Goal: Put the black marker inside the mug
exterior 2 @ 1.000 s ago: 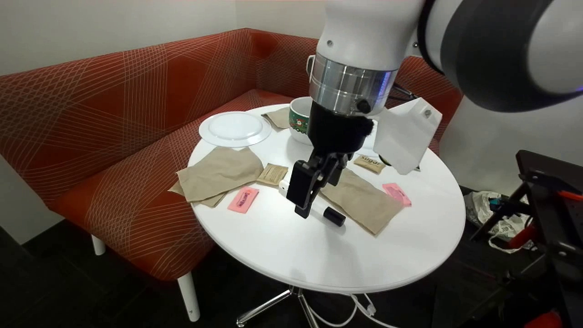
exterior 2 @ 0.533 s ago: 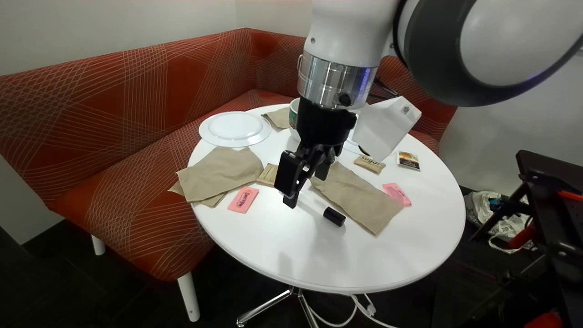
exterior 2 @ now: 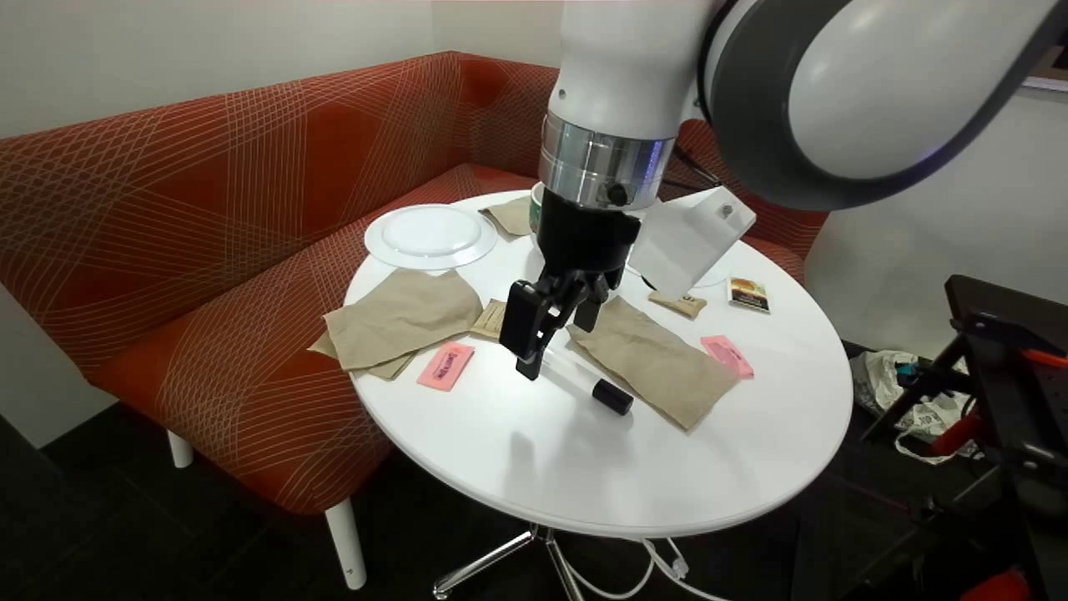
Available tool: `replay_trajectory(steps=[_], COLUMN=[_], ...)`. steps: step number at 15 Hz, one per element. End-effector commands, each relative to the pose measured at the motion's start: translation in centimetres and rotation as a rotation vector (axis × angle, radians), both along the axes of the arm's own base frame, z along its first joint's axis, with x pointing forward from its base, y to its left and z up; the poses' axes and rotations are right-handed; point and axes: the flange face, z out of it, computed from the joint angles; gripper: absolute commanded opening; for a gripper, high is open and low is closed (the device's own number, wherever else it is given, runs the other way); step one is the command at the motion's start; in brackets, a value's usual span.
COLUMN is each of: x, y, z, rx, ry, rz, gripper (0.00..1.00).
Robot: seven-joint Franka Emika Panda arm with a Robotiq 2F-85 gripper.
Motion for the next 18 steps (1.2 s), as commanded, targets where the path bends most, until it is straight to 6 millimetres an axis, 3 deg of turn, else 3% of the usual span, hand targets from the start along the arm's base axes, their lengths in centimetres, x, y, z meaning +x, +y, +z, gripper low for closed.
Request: replay_trajectory(steps=[1, 9, 11, 14, 18], x=[0.7, 0.6, 0.5, 0.3, -0.6], y=[-0.2, -0.4, -0.3, -0.2, -0.1], z=[-0.4, -1.4, -1.6, -0.7, 4.2], rx=[0.001, -0.003, -0.005, -0.021, -0.053], ry=[0.011, 0.028, 0.032, 0.022, -0.079], rz=[-0.003, -0.009, -0.008, -0.022, -0.101], gripper=[0.74, 0.12, 0.01, 0.05, 0.05])
